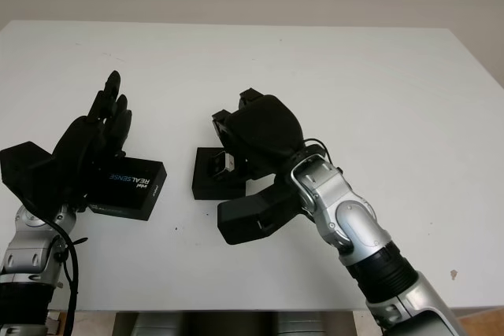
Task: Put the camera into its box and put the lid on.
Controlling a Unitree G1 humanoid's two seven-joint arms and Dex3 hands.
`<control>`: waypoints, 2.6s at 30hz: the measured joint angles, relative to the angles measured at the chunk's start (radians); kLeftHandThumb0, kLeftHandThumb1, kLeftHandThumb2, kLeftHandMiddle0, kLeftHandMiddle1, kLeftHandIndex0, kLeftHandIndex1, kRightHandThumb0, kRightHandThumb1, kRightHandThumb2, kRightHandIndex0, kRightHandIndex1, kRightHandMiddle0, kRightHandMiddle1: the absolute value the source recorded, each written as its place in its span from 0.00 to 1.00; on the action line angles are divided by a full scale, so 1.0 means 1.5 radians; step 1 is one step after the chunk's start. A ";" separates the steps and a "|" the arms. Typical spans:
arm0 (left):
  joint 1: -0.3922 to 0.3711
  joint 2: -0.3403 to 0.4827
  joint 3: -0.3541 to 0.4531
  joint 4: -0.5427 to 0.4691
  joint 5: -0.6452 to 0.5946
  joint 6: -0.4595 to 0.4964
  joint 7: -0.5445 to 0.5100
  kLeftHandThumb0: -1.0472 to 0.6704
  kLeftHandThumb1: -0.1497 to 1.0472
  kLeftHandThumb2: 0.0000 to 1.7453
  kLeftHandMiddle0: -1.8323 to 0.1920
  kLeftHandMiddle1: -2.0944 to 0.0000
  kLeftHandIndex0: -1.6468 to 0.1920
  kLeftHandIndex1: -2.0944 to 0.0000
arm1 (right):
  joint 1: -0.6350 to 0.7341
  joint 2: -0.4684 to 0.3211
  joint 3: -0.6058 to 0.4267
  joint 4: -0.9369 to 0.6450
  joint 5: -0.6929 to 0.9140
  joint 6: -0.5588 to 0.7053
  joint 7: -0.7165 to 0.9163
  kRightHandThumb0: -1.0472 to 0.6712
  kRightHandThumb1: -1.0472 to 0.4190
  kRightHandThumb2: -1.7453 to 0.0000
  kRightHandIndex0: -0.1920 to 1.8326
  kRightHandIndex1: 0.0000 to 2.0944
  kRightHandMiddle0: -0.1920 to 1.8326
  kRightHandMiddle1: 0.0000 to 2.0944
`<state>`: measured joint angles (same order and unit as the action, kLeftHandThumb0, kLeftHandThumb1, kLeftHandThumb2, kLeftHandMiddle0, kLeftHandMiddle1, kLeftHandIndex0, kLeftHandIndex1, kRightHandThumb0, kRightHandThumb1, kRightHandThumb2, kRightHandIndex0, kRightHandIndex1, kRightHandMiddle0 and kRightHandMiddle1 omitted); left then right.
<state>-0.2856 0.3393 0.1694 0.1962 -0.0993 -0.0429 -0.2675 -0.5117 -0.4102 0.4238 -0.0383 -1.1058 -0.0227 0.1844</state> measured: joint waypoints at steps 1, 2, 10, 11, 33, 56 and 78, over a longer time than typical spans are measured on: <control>0.000 0.000 0.000 0.000 0.000 0.000 0.000 0.09 1.00 0.29 1.00 1.00 1.00 1.00 | 0.000 0.000 0.001 0.000 0.000 0.000 0.001 0.09 0.07 0.97 0.20 0.52 0.31 0.68; 0.000 0.000 0.000 0.000 0.000 0.000 0.000 0.10 1.00 0.29 1.00 1.00 1.00 1.00 | 0.000 0.000 0.001 0.001 -0.001 0.000 0.001 0.08 0.07 0.97 0.20 0.52 0.30 0.68; 0.000 0.000 0.000 0.000 0.000 0.001 0.001 0.10 1.00 0.29 1.00 1.00 1.00 1.00 | -0.003 0.000 0.006 0.001 -0.005 0.000 0.011 0.08 0.07 0.97 0.18 0.55 0.30 0.66; 0.000 0.000 0.000 0.000 0.000 0.001 0.002 0.10 1.00 0.29 1.00 1.00 1.00 1.00 | -0.004 0.000 0.007 0.001 -0.006 0.000 0.011 0.08 0.07 0.97 0.18 0.55 0.31 0.66; 0.000 0.000 0.000 0.000 0.000 -0.002 0.007 0.10 1.00 0.29 1.00 1.00 1.00 1.00 | -0.020 -0.003 0.005 0.001 -0.009 0.000 0.023 0.10 0.08 0.97 0.21 0.47 0.31 0.54; 0.000 0.000 0.000 0.000 -0.001 -0.001 0.007 0.10 1.00 0.29 1.00 1.00 1.00 1.00 | -0.022 -0.004 0.010 -0.011 -0.012 -0.002 0.033 0.09 0.06 0.97 0.20 0.50 0.31 0.63; 0.000 0.000 0.000 -0.003 -0.001 -0.001 0.005 0.10 1.00 0.29 1.00 1.00 1.00 1.00 | -0.022 -0.001 0.030 0.012 -0.025 -0.006 0.024 0.15 0.06 0.97 0.19 0.57 0.33 0.66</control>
<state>-0.2856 0.3388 0.1696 0.1916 -0.1012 -0.0437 -0.2594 -0.5444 -0.4113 0.4686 -0.0197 -1.1437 -0.0320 0.2210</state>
